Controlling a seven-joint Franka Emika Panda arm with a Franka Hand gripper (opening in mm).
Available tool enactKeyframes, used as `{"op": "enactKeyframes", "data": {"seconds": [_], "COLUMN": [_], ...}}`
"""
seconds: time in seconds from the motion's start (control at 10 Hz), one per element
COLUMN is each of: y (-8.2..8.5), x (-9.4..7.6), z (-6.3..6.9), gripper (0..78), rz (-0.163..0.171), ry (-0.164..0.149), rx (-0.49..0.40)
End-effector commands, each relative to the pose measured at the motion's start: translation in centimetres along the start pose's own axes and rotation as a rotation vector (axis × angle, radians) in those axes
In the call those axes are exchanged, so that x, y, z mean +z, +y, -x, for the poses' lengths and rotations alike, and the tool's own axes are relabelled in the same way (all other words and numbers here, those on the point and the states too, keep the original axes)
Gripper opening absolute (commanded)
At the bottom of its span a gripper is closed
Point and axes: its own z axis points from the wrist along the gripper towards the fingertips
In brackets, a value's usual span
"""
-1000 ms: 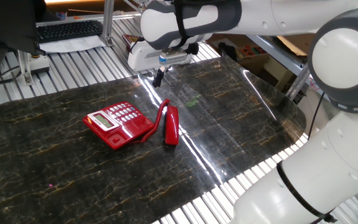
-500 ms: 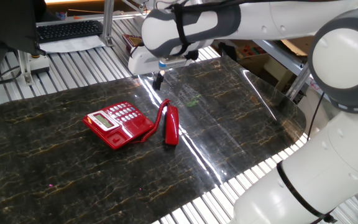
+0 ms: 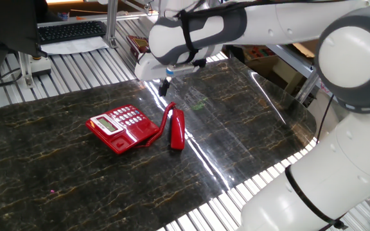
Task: Place the handset of the telephone on the corresponding phone cradle
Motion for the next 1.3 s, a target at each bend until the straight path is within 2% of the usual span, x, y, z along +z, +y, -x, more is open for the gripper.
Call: {"op": "enactKeyframes", "data": {"seconds": [0.1, 0.2, 0.3, 0.5, 0.6, 0.7, 0.8, 1.1, 1.3], "y": [-1.6, -1.6, -1.6, -1.9, -2.0, -2.7, -2.8, -2.8, -2.8], "x": [3.3, 3.4, 3.5, 3.9, 4.0, 5.2, 5.6, 5.6, 5.6], "z": [-0.1, -0.2, -0.2, -0.2, -0.2, -0.4, -0.5, -0.5, -0.4], "gripper": [0.0, 0.0, 0.0, 0.0, 0.0, 0.0, 0.0, 0.0, 0.0], "rz": [0.062, 0.031, 0.015, 0.007, 0.007, 0.016, 0.017, 0.018, 0.017], "ry": [-0.005, -0.015, -0.020, -0.024, -0.024, -0.025, -0.028, -0.011, -0.008], "rx": [0.117, 0.288, 0.352, 0.405, 0.395, 0.350, 0.352, 0.379, 0.342]}}
